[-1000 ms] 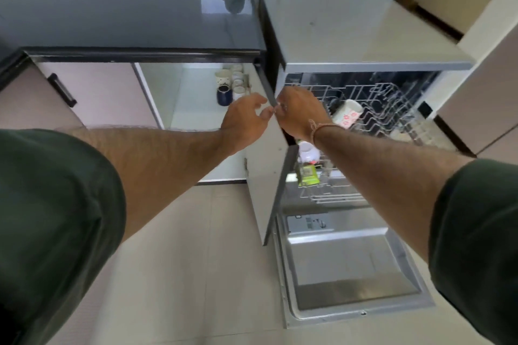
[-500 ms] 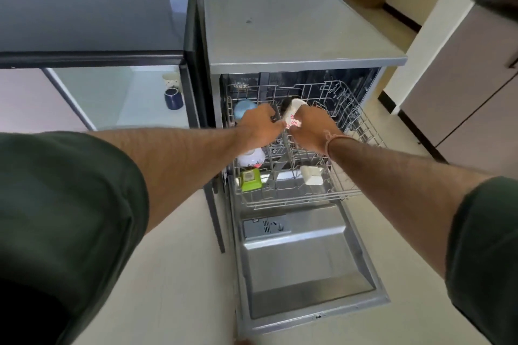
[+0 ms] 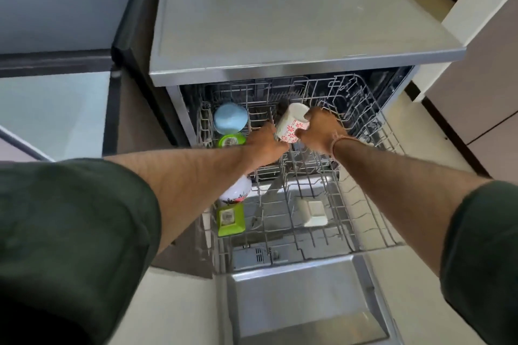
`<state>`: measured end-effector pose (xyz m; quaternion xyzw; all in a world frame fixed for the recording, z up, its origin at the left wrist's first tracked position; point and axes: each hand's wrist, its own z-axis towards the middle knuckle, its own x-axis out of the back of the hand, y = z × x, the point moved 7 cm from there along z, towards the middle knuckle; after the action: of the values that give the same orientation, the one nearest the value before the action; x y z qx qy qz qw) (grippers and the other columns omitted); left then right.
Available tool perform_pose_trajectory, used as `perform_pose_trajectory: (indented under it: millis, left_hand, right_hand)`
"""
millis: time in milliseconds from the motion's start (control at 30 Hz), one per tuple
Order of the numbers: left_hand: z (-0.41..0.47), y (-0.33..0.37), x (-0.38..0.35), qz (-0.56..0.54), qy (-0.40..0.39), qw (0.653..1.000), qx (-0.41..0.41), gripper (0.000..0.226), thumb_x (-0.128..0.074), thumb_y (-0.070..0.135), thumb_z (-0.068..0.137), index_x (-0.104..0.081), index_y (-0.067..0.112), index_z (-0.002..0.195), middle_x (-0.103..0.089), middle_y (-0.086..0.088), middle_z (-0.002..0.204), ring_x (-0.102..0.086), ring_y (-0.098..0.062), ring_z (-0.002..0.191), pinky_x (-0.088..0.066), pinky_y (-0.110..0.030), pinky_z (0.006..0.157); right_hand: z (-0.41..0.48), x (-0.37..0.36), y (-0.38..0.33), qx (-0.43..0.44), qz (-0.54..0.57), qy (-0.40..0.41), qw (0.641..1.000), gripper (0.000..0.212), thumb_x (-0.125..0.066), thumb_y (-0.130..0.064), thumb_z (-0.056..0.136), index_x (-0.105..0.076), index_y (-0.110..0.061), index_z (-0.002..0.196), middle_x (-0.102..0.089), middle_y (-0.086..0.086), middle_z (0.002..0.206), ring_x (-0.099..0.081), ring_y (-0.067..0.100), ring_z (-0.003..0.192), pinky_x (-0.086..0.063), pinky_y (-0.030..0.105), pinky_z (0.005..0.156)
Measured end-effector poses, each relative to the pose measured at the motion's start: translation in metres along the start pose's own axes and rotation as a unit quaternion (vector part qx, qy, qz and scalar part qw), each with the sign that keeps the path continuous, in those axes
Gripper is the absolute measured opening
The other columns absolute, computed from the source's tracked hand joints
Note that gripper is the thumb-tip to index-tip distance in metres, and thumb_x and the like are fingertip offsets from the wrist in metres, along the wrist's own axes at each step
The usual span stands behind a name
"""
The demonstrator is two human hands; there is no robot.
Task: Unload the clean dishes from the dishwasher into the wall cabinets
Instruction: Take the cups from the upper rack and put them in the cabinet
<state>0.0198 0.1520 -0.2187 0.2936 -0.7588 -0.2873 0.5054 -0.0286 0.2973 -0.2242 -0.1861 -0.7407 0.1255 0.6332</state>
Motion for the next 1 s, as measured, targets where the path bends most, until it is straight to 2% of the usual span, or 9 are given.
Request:
perform_pose_trajectory:
  millis: [100,167,300,433,533,633,733,833,1000]
  left_hand:
    - [0.030,-0.002,-0.012,-0.037,0.003,0.999,0.019,0.048,-0.064,0.019,0.093,-0.047,0.016,0.138,-0.062,-0.007,0.123,-0.062,-0.021,0.097,-0.056,-0.038,0.085]
    - [0.054,-0.005,-0.019,-0.053,0.010,0.998,0.028,0.051,-0.066,0.021,0.092,-0.046,0.020,0.139,-0.063,-0.002,0.120,-0.062,-0.018,0.096,-0.056,-0.036,0.083]
    - [0.089,-0.015,-0.033,-0.083,0.027,0.995,0.051,0.056,-0.070,0.024,0.087,-0.046,0.022,0.138,-0.062,-0.001,0.127,-0.063,-0.017,0.099,-0.056,-0.034,0.083]
    - [0.109,-0.019,-0.045,-0.103,0.028,0.993,0.042,0.049,-0.064,0.013,0.089,-0.051,0.023,0.135,-0.063,-0.005,0.128,-0.058,-0.014,0.098,-0.053,-0.039,0.091]
    - [0.113,-0.023,-0.049,-0.105,0.061,0.992,0.046,0.038,-0.060,0.012,0.093,-0.056,0.017,0.130,-0.064,-0.003,0.119,-0.059,-0.017,0.097,-0.052,-0.033,0.083]
    - [0.113,-0.028,-0.054,-0.129,0.073,0.987,0.057,0.036,-0.054,0.025,0.097,-0.057,0.015,0.131,-0.063,-0.006,0.130,-0.061,-0.022,0.112,-0.049,-0.037,0.095]
    - [0.104,-0.026,-0.053,-0.171,0.064,0.980,0.073,0.042,-0.039,0.040,0.102,-0.055,0.017,0.133,-0.059,-0.006,0.137,-0.057,-0.021,0.117,-0.046,-0.035,0.098]
    - [0.085,-0.023,-0.051,-0.279,0.051,0.954,0.098,0.051,-0.029,0.049,0.105,-0.049,0.016,0.137,-0.055,-0.002,0.131,-0.053,-0.022,0.117,-0.042,-0.038,0.101]
    - [0.024,-0.015,-0.030,-0.378,0.053,0.913,0.143,0.059,-0.050,0.064,0.091,-0.053,0.019,0.130,-0.061,-0.001,0.120,-0.060,-0.030,0.113,-0.052,-0.041,0.090]
  right_hand:
    - [0.037,-0.013,0.014,-0.003,0.001,-0.023,1.000,0.066,-0.069,-0.018,0.085,-0.037,-0.008,0.142,-0.050,0.017,0.135,-0.056,0.033,0.116,-0.053,0.034,0.092]
    - [0.062,-0.021,0.022,0.002,-0.011,-0.028,1.000,0.075,-0.073,-0.024,0.081,-0.035,-0.006,0.143,-0.048,0.018,0.137,-0.051,0.034,0.122,-0.049,0.037,0.098]
    - [0.099,-0.039,0.035,0.017,-0.019,-0.021,0.999,0.091,-0.083,-0.044,0.068,-0.039,-0.008,0.139,-0.049,0.015,0.135,-0.049,0.032,0.123,-0.046,0.038,0.100]
    - [0.122,-0.055,0.042,0.018,-0.010,-0.025,0.999,0.106,-0.083,-0.060,0.057,-0.037,-0.011,0.140,-0.048,0.013,0.133,-0.047,0.034,0.123,-0.046,0.044,0.100]
    - [0.128,-0.058,0.045,0.034,-0.004,-0.018,0.999,0.105,-0.083,-0.060,0.056,-0.039,-0.012,0.138,-0.047,0.011,0.132,-0.047,0.032,0.120,-0.047,0.046,0.099]
    - [0.125,-0.054,0.045,0.056,0.025,-0.001,0.998,0.097,-0.085,-0.054,0.056,-0.042,-0.012,0.133,-0.047,0.009,0.127,-0.051,0.027,0.113,-0.049,0.038,0.095]
    - [0.114,-0.045,0.040,0.092,0.028,0.008,0.995,0.095,-0.082,-0.055,0.059,-0.041,-0.012,0.132,-0.046,0.011,0.127,-0.051,0.025,0.110,-0.044,0.026,0.090]
    - [0.089,-0.031,0.026,0.134,0.032,0.001,0.990,0.089,-0.083,-0.048,0.063,-0.042,-0.014,0.133,-0.044,0.011,0.126,-0.048,0.022,0.108,-0.042,0.026,0.088]
    - [0.021,0.004,-0.019,0.173,0.037,0.002,0.984,0.091,-0.074,-0.057,0.052,-0.043,-0.021,0.130,-0.046,0.007,0.123,-0.052,0.023,0.104,-0.054,0.038,0.085]
